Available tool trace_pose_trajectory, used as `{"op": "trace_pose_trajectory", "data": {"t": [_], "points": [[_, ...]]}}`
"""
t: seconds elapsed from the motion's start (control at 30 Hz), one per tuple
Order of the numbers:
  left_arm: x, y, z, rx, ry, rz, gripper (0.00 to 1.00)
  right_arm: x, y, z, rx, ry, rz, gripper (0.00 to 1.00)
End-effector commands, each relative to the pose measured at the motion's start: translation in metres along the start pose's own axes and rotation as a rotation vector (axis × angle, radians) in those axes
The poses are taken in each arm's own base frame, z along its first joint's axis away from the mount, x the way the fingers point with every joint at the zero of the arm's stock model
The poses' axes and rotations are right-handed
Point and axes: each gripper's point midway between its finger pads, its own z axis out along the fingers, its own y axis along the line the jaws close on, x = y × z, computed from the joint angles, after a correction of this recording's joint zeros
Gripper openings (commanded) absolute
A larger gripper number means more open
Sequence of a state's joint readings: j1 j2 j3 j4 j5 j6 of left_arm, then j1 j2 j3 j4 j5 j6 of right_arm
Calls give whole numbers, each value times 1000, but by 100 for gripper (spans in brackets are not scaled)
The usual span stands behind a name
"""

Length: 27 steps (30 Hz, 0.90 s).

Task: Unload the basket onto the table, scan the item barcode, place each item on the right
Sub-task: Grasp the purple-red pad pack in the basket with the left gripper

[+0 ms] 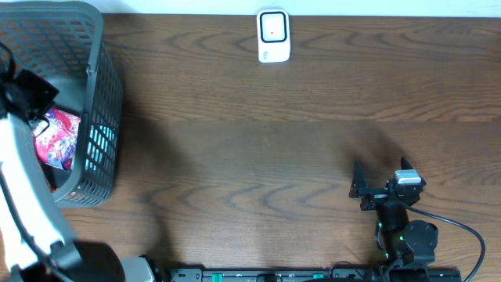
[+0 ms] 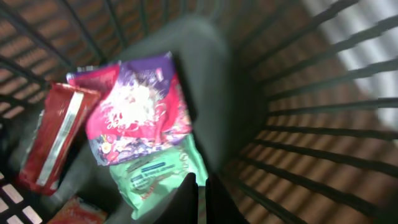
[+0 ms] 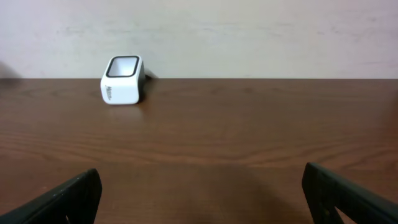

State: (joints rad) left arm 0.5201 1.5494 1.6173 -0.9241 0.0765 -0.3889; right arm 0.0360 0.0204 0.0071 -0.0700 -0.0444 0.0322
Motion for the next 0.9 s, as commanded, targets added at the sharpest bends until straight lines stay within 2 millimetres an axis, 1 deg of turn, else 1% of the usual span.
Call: {"op": "trace_pose_trajectory", "data": {"t": [0.0,0.07,0.1,0.13,0.2,0.3,0.37,0.47,0.57,0.7,0.8,0.87], "points": [[-2,-6,-10,34,-14,2,8,1,-1,0,5,4,-15,99],[-1,-5,-9,32,-11,2,45,1,-1,0,5,4,-15,99],[0,-5,-6,29,-4,2,59,1,-1,0,5,4,-15,99],[1,-4,-3,24,5,2,68,1,-1,0,5,4,-15,99],[3,2,8,-11,21,1,78,1,-1,0,5,4,-15,99],[6,23,30,-129,37,4,88,1,-1,0,5,4,-15,99],[12,35,47,-195,67,9,92,1,-1,0,5,4,-15,99],[26,44,76,-237,140,14,99,1,-1,0,5,4,-15,99],[36,50,107,-264,197,17,98,1,-1,0,5,4,-15,99],[46,55,146,-284,237,20,98,1,-1,0,5,4,-15,99],[55,62,169,-308,267,23,98,1,-1,0,5,4,-15,99],[65,68,184,-329,300,27,98,1,-1,0,5,4,-15,99]]}}
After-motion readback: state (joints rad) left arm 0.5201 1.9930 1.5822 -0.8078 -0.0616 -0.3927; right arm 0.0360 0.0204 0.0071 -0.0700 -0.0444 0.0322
